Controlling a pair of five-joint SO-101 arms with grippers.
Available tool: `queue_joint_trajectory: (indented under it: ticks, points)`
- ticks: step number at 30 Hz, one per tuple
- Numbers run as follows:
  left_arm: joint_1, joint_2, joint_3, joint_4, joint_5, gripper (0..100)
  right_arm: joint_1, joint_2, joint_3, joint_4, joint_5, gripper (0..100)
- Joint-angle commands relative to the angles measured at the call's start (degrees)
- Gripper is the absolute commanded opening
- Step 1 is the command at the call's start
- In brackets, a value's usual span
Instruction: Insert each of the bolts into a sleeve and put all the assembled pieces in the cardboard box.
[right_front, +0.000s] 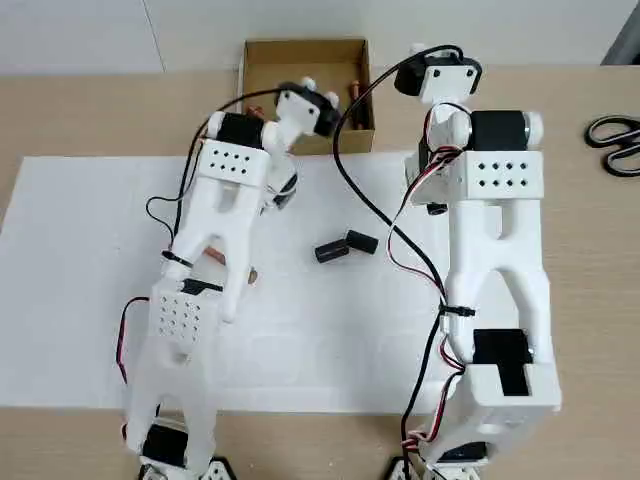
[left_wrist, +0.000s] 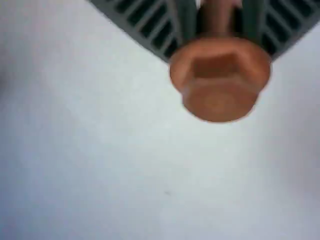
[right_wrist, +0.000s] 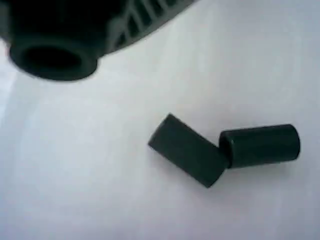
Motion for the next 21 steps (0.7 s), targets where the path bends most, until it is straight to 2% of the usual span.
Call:
queue_joint_trajectory:
  ticks: [1, 7, 16, 21]
  points:
    - [0.4, -1.0, -4.9, 1.1, 3.1, 1, 0.0, -3.9, -0.4, 0.4, 0.6, 0.7]
    - [0.2, -6.3, -5.0, 1.2, 4.7, 1, 0.0, -8.9, -0.6, 0.3, 0.7, 0.7]
    - [-0.4, -29.5, 12.5, 1.1, 4.7, 1, 0.0, -30.8, -0.4, 0.3, 0.7, 0.6]
    - [-1.8, -43.8, 21.9, 1.1, 9.3, 1, 0.0, -41.2, -0.3, 0.4, 0.7, 0.6]
